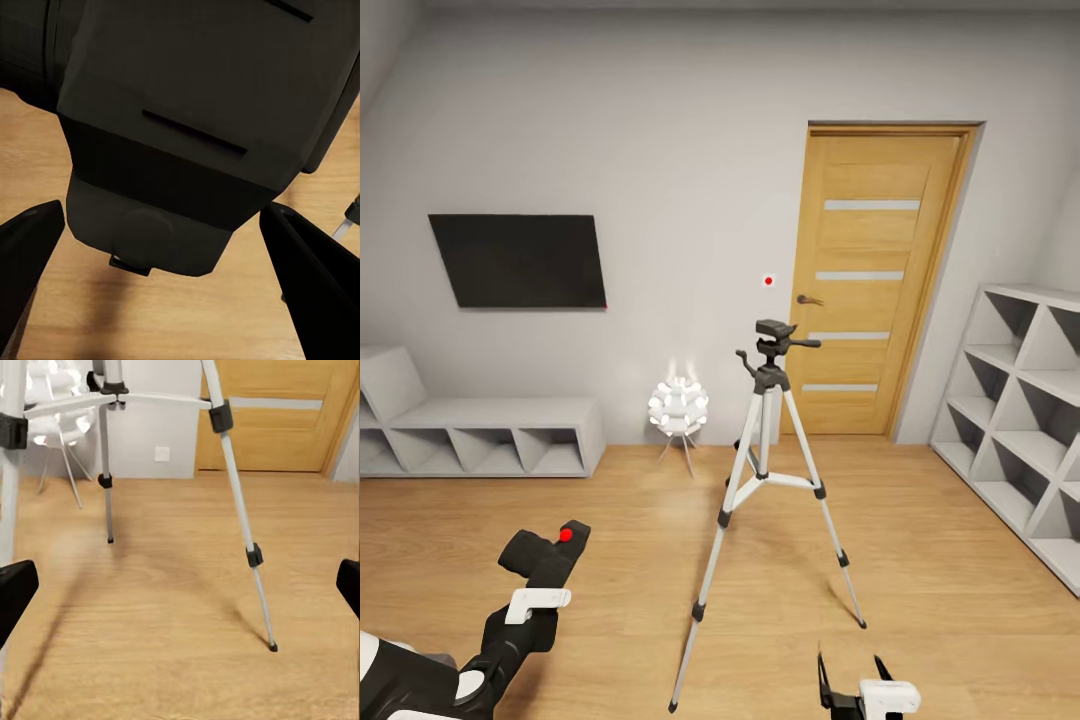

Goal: Attach the digital camera to the camera tripod in the bedroom.

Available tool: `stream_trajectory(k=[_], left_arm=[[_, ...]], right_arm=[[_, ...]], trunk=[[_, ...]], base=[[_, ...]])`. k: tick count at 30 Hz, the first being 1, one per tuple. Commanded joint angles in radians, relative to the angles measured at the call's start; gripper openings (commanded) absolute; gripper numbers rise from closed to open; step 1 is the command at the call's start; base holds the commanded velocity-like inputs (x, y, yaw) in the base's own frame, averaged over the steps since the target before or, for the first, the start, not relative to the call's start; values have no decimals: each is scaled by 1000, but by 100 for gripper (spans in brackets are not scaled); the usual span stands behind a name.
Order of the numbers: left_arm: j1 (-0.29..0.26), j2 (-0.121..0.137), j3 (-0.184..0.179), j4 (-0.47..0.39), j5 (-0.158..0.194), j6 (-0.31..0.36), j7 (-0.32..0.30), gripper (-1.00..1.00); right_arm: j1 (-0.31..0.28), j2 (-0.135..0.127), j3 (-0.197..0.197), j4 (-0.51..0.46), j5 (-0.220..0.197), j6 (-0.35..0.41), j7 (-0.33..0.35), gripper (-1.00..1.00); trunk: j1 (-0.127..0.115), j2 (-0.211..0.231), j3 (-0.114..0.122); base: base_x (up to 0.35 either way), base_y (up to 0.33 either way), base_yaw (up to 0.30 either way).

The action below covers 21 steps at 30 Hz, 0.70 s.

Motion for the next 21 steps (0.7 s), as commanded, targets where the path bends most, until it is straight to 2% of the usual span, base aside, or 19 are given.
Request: stream_trajectory(k=[1,9,11,16,21], left_arm=[[-2,0,-2,-1,0,-2,3,-100],[-2,-1,-2,0,0,-1,3,-100],[-2,-1,-2,1,0,-1,3,-100],[-2,-1,-2,2,0,0,2,-100],[-2,-2,-2,-1,0,-1,1,-100]], right_arm=[[-1,-1,-5,46,11,-3,-5,100],[-1,-13,-4,210,11,-3,-15,100],[-1,-14,-5,281,11,0,-45,100],[-1,-15,-1,316,11,2,-112,100],[-1,-11,0,390,10,2,-129,100]], trunk=[[-4,6,2],[-34,62,27],[-42,76,33],[-61,111,49],[-80,146,64]], base=[[0,0,0],[0,0,0],[0,0,0],[0,0,0],[0,0,0]])
